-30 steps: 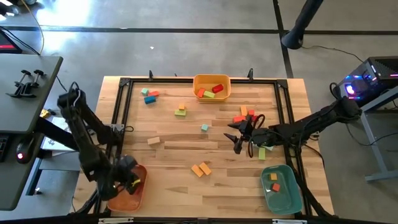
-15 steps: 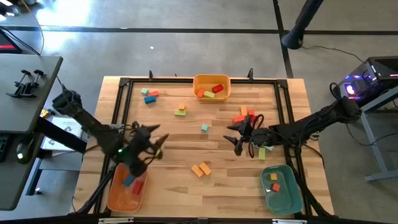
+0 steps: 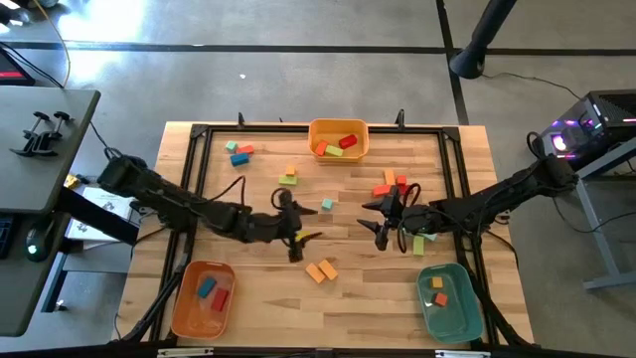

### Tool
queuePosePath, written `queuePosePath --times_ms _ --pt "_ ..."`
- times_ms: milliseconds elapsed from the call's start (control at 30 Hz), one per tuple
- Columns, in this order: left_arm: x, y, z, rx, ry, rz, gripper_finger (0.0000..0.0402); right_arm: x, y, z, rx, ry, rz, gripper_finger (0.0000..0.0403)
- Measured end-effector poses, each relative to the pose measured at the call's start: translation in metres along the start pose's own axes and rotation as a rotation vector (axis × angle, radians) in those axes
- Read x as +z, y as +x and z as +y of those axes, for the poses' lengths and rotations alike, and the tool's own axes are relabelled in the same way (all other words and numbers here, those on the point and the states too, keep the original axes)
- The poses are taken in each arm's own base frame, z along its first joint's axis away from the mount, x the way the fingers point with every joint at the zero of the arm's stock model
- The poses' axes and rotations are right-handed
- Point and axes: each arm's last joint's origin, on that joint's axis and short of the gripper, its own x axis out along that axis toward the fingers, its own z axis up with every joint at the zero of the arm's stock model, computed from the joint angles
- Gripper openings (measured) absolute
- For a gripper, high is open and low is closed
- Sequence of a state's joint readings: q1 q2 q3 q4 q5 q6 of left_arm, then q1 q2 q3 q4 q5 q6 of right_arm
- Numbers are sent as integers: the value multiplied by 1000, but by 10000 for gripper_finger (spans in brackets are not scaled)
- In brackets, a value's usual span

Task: Sort blocks by size
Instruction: Put the blue wide rectangular block into the yellow bin

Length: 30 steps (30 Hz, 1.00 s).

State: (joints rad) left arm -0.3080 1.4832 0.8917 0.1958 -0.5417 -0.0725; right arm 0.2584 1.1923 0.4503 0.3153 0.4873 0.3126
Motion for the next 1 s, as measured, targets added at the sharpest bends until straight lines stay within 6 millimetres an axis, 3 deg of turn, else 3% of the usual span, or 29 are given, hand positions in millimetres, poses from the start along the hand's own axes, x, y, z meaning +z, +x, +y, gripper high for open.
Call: queuePosePath --times_ms 67,167,333,433,633,800,933,1000 --pt "4 7 9 75 4 -41 257 0 0 1 4 0 0 224" --pt "11 15 39 184 -38 47 257 -1 -1 3 13 -6 3 224" --pt "42 4 103 379 -140 387 257 -1 -2 3 7 -5 -1 224" --pt "46 -5 144 462 -196 640 257 -1 -2 3 7 8 -2 224" --pt "17 -17 217 555 -416 1005 238 -1 -2 3 8 25 -4 224" --pt "-13 -15 269 705 -509 1106 214 -1 -2 3 8 22 -2 224" --pt "-32 -10 292 779 -507 1182 202 -1 -2 4 34 22 8 224" --pt "-42 -6 300 722 -540 1231 199 -1 -2 4 35 18 8 224"
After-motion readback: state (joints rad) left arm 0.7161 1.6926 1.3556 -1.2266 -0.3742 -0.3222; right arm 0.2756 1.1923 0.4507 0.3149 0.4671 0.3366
